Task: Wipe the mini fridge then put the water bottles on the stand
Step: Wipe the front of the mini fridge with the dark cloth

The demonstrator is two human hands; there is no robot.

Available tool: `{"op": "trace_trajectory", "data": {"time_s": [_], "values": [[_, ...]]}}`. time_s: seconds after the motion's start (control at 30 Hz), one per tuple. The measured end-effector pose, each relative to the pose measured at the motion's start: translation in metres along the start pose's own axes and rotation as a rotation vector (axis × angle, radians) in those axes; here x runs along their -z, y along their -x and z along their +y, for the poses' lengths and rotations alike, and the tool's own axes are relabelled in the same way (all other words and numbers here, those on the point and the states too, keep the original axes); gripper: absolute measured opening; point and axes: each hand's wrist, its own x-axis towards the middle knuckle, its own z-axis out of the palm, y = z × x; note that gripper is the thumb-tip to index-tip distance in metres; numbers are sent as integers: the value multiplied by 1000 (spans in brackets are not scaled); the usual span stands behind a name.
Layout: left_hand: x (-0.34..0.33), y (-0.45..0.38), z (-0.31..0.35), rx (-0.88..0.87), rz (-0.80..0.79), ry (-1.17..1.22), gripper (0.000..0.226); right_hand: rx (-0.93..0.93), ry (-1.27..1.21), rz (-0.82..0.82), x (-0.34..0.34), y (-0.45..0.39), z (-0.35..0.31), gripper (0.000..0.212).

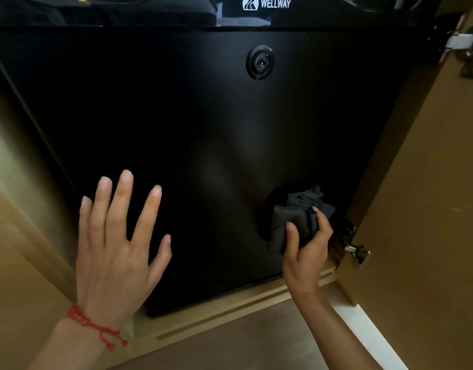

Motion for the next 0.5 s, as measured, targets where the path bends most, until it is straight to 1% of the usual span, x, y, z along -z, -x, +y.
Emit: {"op": "trace_trajectory", "data": {"time_s": [0.1,0.2,0.3,0.4,0.5], "values": [[0,5,7,-14,-27,15,65,51,-70,39,1,-12,-13,52],[-3,13,12,-38,-61,14,66,119,-96,148,4,-44,-35,52],[-7,20,15,-54,-88,19,66,132,-104,199,5,-68,-47,49],[-11,23,16,-52,-99,3,66,130,-72,168,5,-56,-26,50],[-14,23,18,-42,-94,-4,65,9,-1,77,9,-19,15,54]]}}
